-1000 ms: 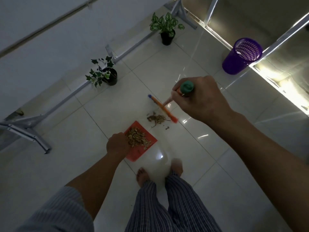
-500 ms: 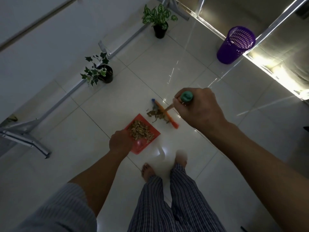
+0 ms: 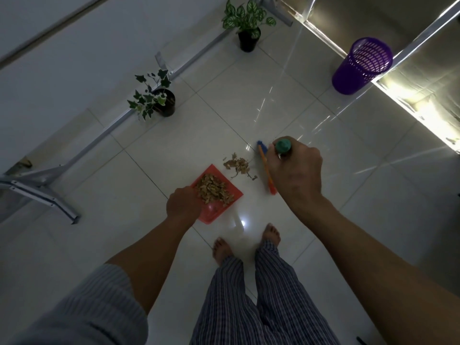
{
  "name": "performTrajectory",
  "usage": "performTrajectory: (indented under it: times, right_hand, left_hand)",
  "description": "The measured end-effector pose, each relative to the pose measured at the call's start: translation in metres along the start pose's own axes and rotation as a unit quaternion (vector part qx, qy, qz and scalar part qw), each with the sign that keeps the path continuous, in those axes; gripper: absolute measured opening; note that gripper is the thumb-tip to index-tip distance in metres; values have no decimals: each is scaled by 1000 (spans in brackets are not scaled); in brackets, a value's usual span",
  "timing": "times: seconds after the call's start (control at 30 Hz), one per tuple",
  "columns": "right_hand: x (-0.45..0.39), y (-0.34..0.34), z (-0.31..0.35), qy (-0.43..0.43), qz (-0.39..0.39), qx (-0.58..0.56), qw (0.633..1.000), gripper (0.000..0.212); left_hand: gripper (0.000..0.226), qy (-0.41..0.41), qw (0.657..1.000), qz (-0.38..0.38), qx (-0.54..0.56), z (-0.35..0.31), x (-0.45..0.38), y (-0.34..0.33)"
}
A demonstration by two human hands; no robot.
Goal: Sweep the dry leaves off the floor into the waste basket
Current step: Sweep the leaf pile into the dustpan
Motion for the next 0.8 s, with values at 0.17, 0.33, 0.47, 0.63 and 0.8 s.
performTrajectory:
  times: [0.17, 0.33, 0.47, 0.63, 0.8]
  right_hand:
    - [-10, -5, 7, -4, -10, -47, 999, 16]
    - [-23, -1, 13, -13, -23, -70, 997, 24]
    - [-37, 11, 17, 10, -20, -63, 998, 21]
    - [-57, 32, 17, 74, 66, -4, 995, 16]
    - [-38, 20, 17, 138, 177, 48, 973, 16]
  left_hand:
    - [23, 5, 1000, -4, 2, -1, -1, 1]
    - [24, 15, 1000, -1, 5, -3, -2, 2]
    - [24, 26, 1000, -1, 6, -4, -2, 3]
    - [22, 31, 999, 0, 10, -4, -3, 0]
    - [23, 36, 999, 16, 25, -7, -5, -4]
Point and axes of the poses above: each hand's wrist, its own x-axis away from the middle knuckle, its own y-axis out of the back of the hand, z = x × y, the point moved 3 cm from there along -x, towards the middle knuckle, and after that the axes turned 4 degrees about z, right-handed, at the moved point
